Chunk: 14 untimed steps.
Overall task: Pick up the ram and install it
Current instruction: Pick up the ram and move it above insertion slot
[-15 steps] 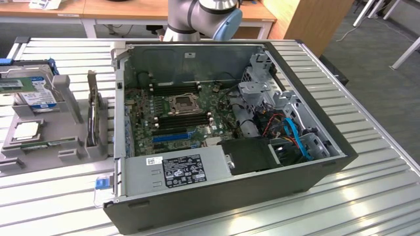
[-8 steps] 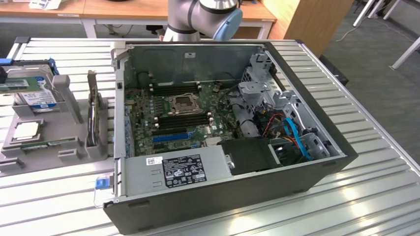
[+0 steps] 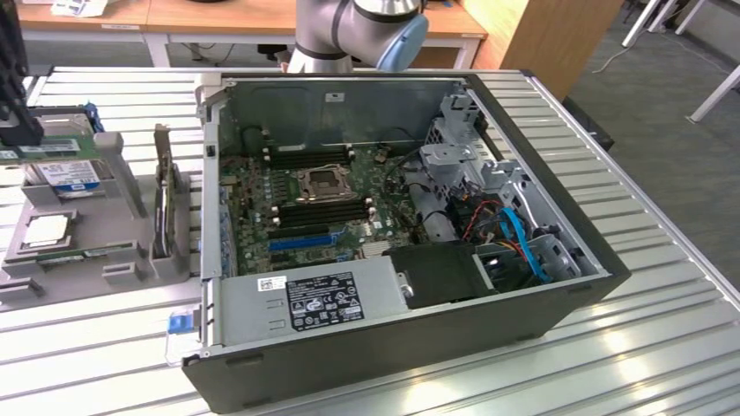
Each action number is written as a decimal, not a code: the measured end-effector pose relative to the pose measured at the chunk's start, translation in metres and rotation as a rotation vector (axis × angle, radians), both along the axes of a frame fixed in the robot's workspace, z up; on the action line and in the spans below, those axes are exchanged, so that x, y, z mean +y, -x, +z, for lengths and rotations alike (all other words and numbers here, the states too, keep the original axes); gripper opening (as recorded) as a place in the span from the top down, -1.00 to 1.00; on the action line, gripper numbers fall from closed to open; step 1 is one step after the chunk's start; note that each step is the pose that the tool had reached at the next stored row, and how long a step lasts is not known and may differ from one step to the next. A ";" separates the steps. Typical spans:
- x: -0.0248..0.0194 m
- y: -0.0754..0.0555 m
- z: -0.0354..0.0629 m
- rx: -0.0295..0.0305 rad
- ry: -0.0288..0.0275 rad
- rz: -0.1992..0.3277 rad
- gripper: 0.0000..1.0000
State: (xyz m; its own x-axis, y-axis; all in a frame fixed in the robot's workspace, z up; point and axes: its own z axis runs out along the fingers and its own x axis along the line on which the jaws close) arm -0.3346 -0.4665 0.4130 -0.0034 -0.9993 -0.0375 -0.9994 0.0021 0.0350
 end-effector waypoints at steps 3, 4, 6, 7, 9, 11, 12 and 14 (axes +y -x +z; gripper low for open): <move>0.0000 -0.011 0.0000 0.0002 -0.0001 0.001 0.77; -0.0001 -0.015 -0.0001 0.0002 -0.0002 0.001 0.77; 0.0000 -0.023 0.0000 0.0007 0.0000 0.002 0.77; 0.0000 -0.027 0.0000 0.0009 0.0000 0.002 0.77; 0.0000 -0.035 -0.0001 0.0010 -0.0002 0.002 0.77; -0.0001 -0.042 0.0000 0.0014 -0.0001 0.003 0.77; 0.0000 -0.046 0.0000 0.0015 -0.0001 0.003 0.77; 0.0000 -0.053 0.0000 0.0017 -0.0001 0.003 0.77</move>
